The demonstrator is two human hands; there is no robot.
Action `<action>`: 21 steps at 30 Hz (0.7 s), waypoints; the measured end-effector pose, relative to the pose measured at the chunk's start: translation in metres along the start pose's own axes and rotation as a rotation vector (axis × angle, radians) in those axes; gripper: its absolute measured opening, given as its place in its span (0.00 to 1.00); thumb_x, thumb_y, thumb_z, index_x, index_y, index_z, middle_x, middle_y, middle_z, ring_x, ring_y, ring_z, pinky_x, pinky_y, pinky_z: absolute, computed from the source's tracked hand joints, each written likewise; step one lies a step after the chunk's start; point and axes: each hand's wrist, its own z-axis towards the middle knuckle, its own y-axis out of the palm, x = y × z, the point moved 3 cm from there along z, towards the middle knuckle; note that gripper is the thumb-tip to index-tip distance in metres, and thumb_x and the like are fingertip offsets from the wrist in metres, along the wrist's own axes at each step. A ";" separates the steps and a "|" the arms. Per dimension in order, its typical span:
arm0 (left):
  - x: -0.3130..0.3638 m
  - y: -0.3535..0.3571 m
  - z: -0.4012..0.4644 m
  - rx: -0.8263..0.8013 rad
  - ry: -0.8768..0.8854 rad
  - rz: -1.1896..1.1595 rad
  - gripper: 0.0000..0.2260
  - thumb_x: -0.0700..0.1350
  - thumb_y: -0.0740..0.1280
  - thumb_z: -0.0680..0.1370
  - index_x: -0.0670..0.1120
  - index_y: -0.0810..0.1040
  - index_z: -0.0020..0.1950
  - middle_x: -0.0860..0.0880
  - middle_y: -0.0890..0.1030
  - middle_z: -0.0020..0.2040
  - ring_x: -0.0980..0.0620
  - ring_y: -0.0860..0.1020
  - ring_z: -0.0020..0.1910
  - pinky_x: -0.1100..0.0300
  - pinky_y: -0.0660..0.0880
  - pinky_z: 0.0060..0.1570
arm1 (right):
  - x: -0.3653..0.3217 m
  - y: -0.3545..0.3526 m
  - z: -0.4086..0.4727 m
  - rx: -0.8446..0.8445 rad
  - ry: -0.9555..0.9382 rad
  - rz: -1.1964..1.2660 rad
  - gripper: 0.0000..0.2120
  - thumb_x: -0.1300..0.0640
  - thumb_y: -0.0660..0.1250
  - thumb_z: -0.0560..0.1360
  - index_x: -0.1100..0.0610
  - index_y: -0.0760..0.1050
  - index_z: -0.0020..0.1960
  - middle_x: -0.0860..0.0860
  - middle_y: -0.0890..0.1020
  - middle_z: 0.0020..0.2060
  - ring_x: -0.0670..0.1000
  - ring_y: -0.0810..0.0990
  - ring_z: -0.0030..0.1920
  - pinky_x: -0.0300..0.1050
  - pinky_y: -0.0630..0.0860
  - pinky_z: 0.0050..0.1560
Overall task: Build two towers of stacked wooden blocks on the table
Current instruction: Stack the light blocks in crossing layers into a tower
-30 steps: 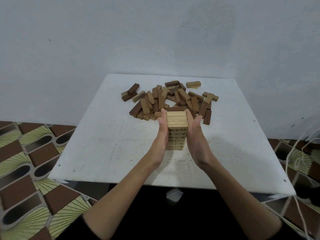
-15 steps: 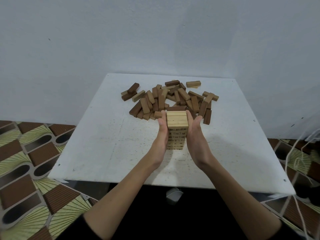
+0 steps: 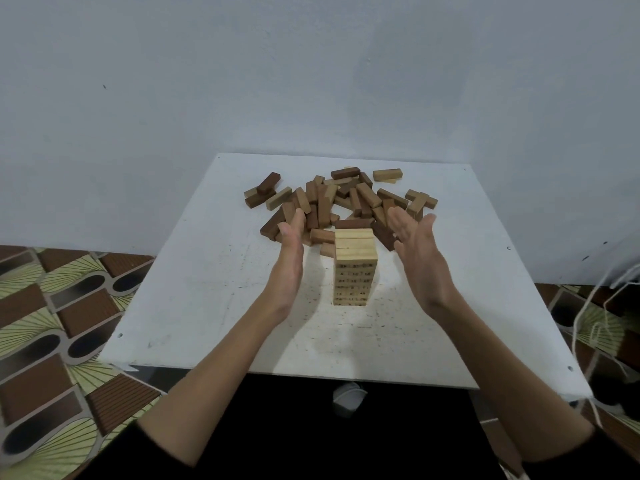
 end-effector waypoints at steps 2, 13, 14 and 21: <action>0.003 -0.005 0.008 0.012 0.039 0.017 0.46 0.80 0.46 0.64 0.57 0.52 0.76 0.66 0.58 0.74 0.71 0.55 0.71 0.71 0.52 0.69 | -0.005 -0.004 0.009 0.016 -0.015 -0.071 0.26 0.41 0.43 0.80 0.50 0.61 0.73 0.39 0.67 0.69 0.36 0.64 0.68 0.35 0.59 0.70; 0.015 -0.044 0.112 0.136 0.096 0.567 0.08 0.36 0.62 0.79 0.43 0.78 0.54 0.50 0.79 0.48 0.62 0.78 0.43 0.77 0.70 0.42 | -0.015 -0.028 0.133 0.056 0.017 -0.612 0.10 0.62 0.61 0.77 0.56 0.77 0.55 0.49 0.79 0.55 0.46 0.76 0.53 0.38 0.69 0.53; 0.015 -0.044 0.122 0.119 0.090 0.617 0.08 0.35 0.63 0.78 0.42 0.79 0.53 0.49 0.79 0.48 0.56 0.79 0.42 0.75 0.72 0.41 | -0.016 -0.027 0.144 0.046 0.009 -0.650 0.09 0.64 0.61 0.76 0.57 0.78 0.53 0.50 0.79 0.54 0.47 0.76 0.51 0.37 0.69 0.51; 0.010 -0.031 0.209 -0.095 0.076 0.977 0.10 0.36 0.61 0.78 0.41 0.81 0.55 0.46 0.80 0.56 0.49 0.75 0.56 0.66 0.67 0.51 | -0.007 -0.016 0.218 -0.159 0.022 -0.911 0.17 0.68 0.54 0.77 0.58 0.80 0.52 0.52 0.79 0.58 0.50 0.75 0.56 0.39 0.68 0.53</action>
